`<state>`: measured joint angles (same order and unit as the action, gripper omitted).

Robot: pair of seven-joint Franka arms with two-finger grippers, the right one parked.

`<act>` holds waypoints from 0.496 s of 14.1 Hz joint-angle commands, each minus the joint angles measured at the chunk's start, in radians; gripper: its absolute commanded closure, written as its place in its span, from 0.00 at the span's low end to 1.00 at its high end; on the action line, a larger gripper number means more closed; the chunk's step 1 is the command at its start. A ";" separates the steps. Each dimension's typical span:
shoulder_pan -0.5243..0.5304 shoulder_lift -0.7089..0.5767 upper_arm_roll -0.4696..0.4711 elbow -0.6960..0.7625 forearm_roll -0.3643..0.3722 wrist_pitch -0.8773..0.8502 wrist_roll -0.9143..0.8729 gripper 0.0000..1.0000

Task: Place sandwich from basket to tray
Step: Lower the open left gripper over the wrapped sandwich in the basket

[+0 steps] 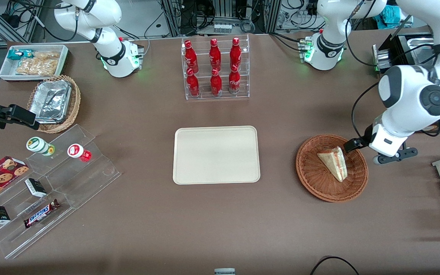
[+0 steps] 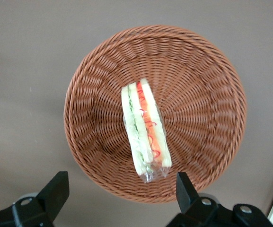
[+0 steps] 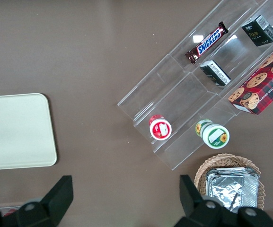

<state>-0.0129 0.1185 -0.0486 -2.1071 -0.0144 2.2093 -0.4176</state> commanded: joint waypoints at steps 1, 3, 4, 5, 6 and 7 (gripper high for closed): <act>-0.027 0.024 0.000 -0.010 0.001 0.026 -0.221 0.00; -0.035 0.052 0.000 -0.008 0.001 0.027 -0.254 0.00; -0.035 0.062 0.000 -0.008 0.001 0.029 -0.254 0.00; -0.035 0.075 0.000 -0.010 0.001 0.038 -0.254 0.00; -0.035 0.084 0.000 -0.016 0.001 0.055 -0.254 0.00; -0.035 0.098 0.000 -0.016 0.001 0.062 -0.254 0.00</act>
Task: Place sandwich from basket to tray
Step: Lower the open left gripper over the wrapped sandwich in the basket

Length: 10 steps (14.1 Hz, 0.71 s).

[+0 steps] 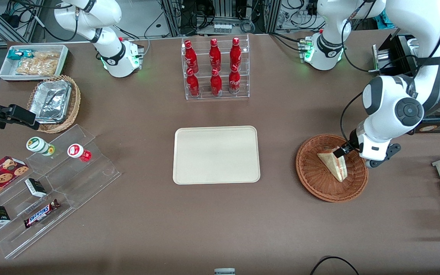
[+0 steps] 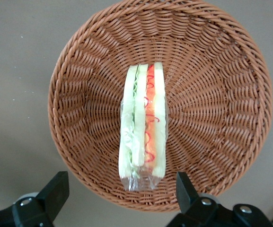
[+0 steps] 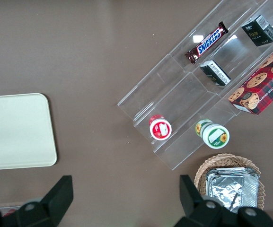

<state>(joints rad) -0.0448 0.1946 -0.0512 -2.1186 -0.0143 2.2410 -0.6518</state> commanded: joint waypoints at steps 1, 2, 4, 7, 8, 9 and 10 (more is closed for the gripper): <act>-0.003 0.035 0.002 -0.004 0.001 0.032 -0.020 0.00; -0.003 0.051 0.002 -0.004 0.001 0.046 -0.022 0.00; -0.003 0.074 0.001 -0.010 -0.001 0.084 -0.022 0.00; -0.003 0.108 0.001 -0.009 -0.009 0.126 -0.029 0.00; -0.003 0.115 0.001 -0.007 -0.012 0.127 -0.029 0.00; -0.003 0.118 0.001 -0.007 -0.015 0.127 -0.035 0.07; -0.004 0.124 0.001 -0.009 -0.015 0.126 -0.057 0.31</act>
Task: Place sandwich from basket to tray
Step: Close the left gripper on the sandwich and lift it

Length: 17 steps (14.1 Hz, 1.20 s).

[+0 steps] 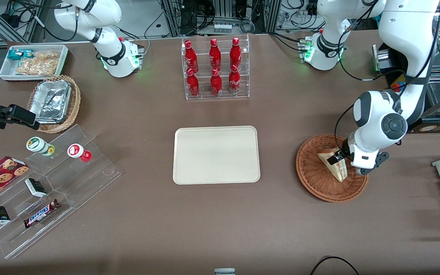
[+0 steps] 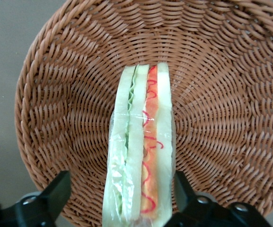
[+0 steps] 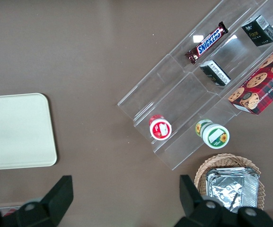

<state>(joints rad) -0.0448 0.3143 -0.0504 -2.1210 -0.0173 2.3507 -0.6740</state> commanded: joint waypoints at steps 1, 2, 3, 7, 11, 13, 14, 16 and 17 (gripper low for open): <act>-0.004 0.005 0.000 -0.007 -0.012 0.012 -0.067 0.62; -0.012 0.006 -0.002 -0.002 -0.012 0.007 -0.087 0.85; -0.018 0.008 0.000 0.001 -0.012 0.006 -0.090 0.90; -0.020 -0.001 -0.003 0.082 -0.010 -0.092 -0.084 0.93; -0.021 0.005 -0.087 0.245 -0.010 -0.309 -0.073 0.94; -0.023 0.020 -0.161 0.280 0.025 -0.309 -0.033 0.93; -0.024 0.061 -0.202 0.326 0.080 -0.312 0.002 0.93; -0.023 0.124 -0.290 0.410 0.186 -0.347 -0.019 0.93; -0.024 0.162 -0.328 0.456 0.191 -0.356 -0.048 0.94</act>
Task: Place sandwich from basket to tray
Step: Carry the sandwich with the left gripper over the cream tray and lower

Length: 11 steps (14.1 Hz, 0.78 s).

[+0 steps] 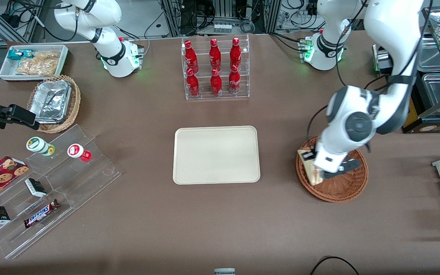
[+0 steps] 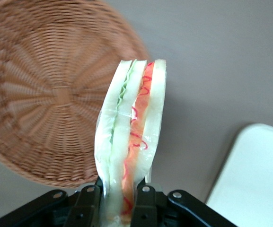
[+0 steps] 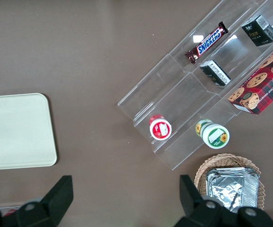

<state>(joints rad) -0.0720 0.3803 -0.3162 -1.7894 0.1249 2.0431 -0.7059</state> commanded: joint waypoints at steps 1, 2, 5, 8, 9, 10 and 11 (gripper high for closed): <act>0.003 0.127 -0.101 0.155 0.053 -0.058 -0.042 0.94; 0.001 0.161 -0.150 0.179 0.059 -0.058 -0.067 0.95; -0.130 0.239 -0.178 0.277 0.148 -0.058 -0.169 0.96; -0.247 0.313 -0.178 0.366 0.174 -0.055 -0.228 0.96; -0.276 0.340 -0.178 0.398 0.176 -0.055 -0.245 0.96; -0.313 0.371 -0.176 0.433 0.177 -0.057 -0.256 0.96; -0.343 0.400 -0.170 0.470 0.177 -0.058 -0.268 0.96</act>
<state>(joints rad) -0.3599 0.6972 -0.4948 -1.4409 0.2763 2.0233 -0.9433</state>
